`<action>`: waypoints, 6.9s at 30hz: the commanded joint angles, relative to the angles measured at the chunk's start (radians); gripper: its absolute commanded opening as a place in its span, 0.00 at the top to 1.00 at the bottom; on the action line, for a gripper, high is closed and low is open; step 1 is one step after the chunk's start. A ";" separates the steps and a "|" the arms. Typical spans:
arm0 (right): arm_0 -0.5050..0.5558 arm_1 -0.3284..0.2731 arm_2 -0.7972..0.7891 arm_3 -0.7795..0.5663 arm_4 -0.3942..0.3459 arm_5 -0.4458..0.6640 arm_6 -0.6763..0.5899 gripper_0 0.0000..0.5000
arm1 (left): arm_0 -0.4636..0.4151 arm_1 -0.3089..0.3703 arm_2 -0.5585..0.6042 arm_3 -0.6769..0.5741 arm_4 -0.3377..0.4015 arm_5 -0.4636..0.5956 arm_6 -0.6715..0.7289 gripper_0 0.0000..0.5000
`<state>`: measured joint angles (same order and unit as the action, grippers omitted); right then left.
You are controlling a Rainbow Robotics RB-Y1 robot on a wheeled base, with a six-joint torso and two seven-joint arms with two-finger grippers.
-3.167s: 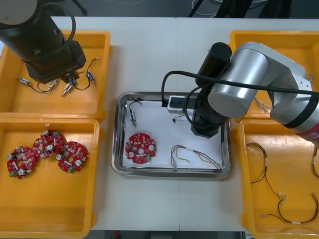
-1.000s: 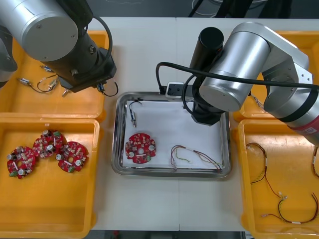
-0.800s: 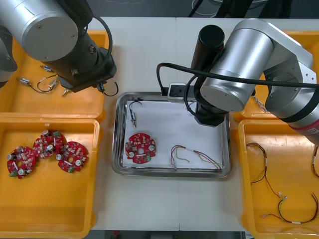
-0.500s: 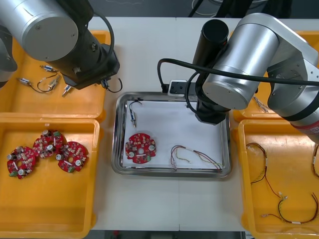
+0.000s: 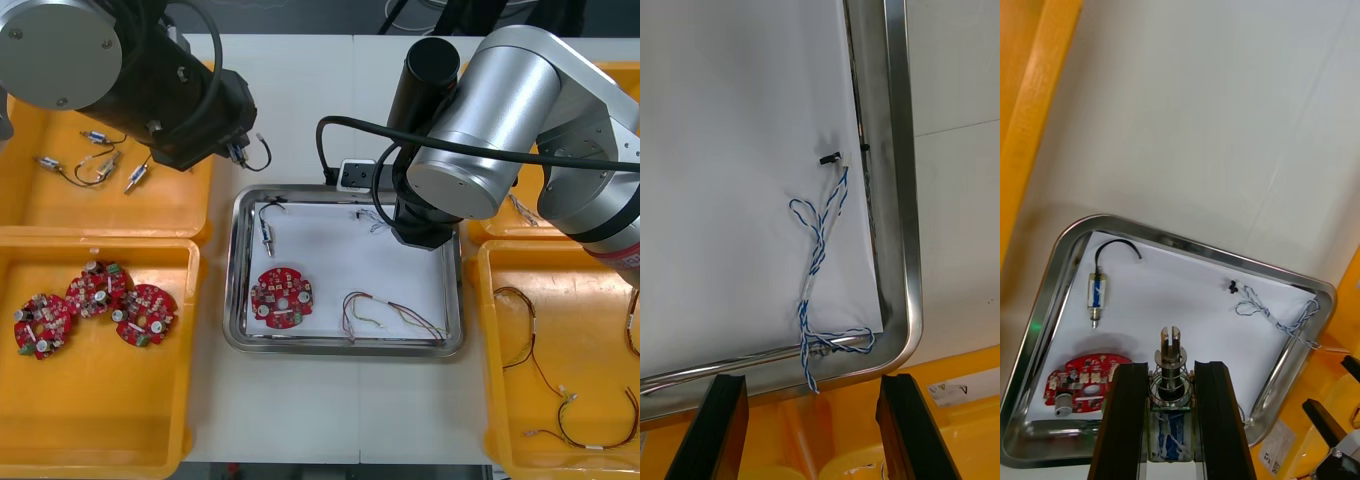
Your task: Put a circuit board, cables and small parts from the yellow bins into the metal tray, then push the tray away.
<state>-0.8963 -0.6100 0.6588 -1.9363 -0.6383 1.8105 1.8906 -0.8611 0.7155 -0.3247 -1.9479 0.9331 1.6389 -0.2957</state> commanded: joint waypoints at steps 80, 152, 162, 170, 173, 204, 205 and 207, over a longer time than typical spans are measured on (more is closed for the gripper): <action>0.746 -0.126 -1.087 -0.309 -0.135 0.109 -0.332 0.00 | -0.082 -0.226 -0.516 0.300 -0.379 -0.206 0.194 0.00; 0.158 -0.228 -0.196 -0.431 -0.437 0.109 -0.564 0.00 | 0.844 0.252 0.693 -0.302 0.033 0.164 -0.795 0.00; -0.006 -0.088 0.070 -0.369 -0.362 0.101 -0.528 0.00 | 0.807 0.240 0.696 -0.302 0.033 0.153 -0.798 0.00; -0.067 0.026 0.157 -0.254 -0.323 0.089 -0.300 0.00 | 0.807 0.240 0.696 -0.302 0.033 0.153 -0.798 0.00; -0.070 0.056 0.180 -0.224 -0.310 0.072 -0.219 0.00 | 0.807 0.240 0.696 -0.302 0.033 0.153 -0.798 0.00; 0.102 0.110 0.409 -0.167 -0.015 -0.095 -0.150 0.00 | 0.807 0.240 0.696 -0.302 0.033 0.153 -0.798 0.00; 0.102 0.113 0.413 -0.167 -0.004 -0.097 -0.151 0.00 | 0.807 0.240 0.696 -0.302 0.033 0.153 -0.798 0.00; 0.102 0.121 0.441 -0.164 0.034 -0.099 -0.159 0.00 | 0.807 0.240 0.696 -0.302 0.033 0.153 -0.798 0.00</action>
<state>-0.7995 -0.5244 1.0462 -2.0873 -0.6440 1.7223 1.6916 -0.0296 0.9653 0.3428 -2.2256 0.9754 1.8017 -1.0668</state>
